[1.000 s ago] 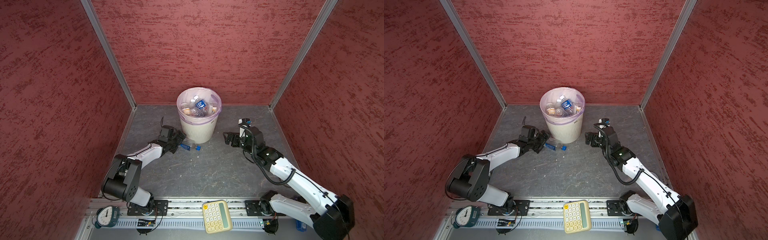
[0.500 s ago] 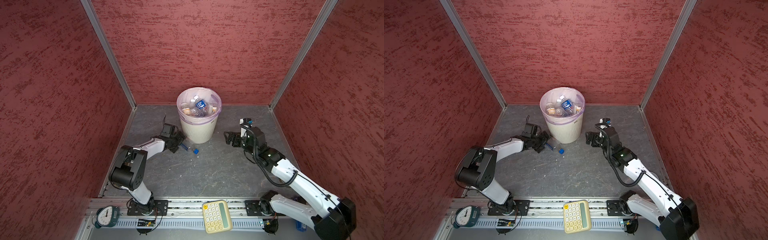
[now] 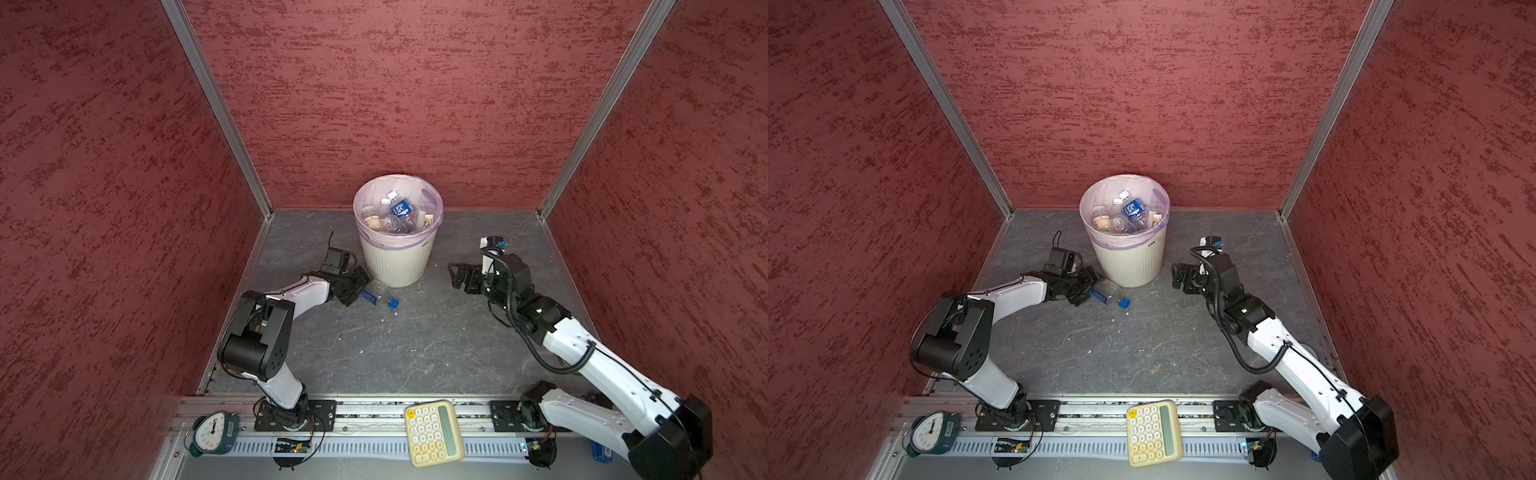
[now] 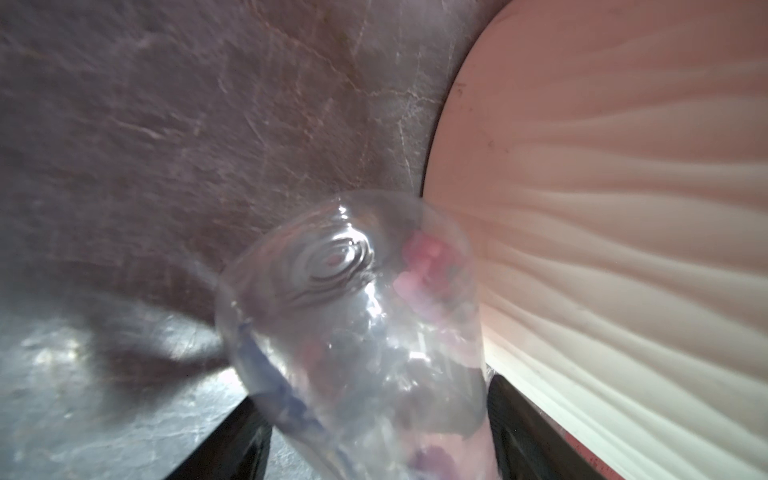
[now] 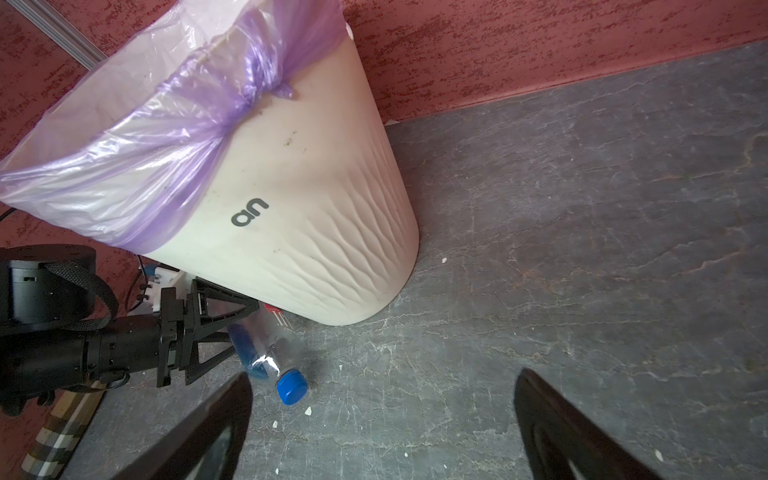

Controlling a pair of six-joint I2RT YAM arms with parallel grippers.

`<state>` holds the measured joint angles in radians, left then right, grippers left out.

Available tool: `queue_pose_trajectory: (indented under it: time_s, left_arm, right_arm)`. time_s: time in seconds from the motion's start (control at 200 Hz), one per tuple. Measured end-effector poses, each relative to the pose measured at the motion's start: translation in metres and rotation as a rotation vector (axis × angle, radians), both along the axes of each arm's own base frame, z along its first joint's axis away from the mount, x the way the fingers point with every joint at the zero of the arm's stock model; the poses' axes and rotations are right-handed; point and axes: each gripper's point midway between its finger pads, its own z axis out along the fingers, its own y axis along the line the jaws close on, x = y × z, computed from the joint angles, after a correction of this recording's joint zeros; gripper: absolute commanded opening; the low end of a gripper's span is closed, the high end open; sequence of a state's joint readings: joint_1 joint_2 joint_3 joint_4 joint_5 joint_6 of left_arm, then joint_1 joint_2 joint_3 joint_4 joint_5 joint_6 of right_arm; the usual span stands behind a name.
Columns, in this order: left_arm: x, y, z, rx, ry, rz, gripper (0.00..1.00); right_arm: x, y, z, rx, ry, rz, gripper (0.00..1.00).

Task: Throw the plastic bottles in the bin
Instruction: 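Close the left gripper around the clear blue-capped bottle beside the bin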

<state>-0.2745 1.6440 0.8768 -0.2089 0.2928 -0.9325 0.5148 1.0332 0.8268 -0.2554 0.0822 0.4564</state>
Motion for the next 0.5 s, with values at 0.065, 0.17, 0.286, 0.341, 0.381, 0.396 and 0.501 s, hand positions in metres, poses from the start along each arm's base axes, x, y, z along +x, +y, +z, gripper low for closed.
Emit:
queue_pose_trajectory:
  time_s: [0.065, 0.17, 0.286, 0.341, 0.381, 0.396, 0.501]
  left_arm:
    - [0.0, 0.001, 0.0, 0.001, -0.001, -0.004, 0.78]
    - [-0.001, 0.003, -0.001, -0.01, 0.0, -0.01, 0.72]
    - [-0.004, 0.011, 0.002, -0.017, -0.006, -0.015, 0.73]
    - [-0.006, 0.017, 0.002, -0.008, -0.002, -0.019, 0.73]
    - [-0.008, 0.021, 0.003, 0.004, -0.003, -0.029, 0.73]
    - [-0.008, 0.022, 0.003, 0.008, -0.002, -0.033, 0.73]
    - [-0.013, 0.026, 0.003, 0.042, 0.008, -0.08, 0.74]
  right_arm:
    - [0.0, 0.0, 0.0, 0.0, 0.0, 0.0, 0.99]
    - [0.0, 0.0, 0.0, 0.001, -0.001, 0.0, 0.99]
    - [-0.001, -0.003, 0.004, 0.001, -0.01, -0.009, 0.99]
    - [-0.002, -0.004, 0.007, 0.003, -0.019, -0.016, 0.99]
    - [-0.002, -0.006, 0.009, 0.006, -0.027, -0.018, 0.99]
    - [-0.003, -0.006, 0.01, 0.006, -0.028, -0.019, 0.99]
    - [-0.003, -0.006, 0.012, 0.009, -0.033, -0.02, 0.99]
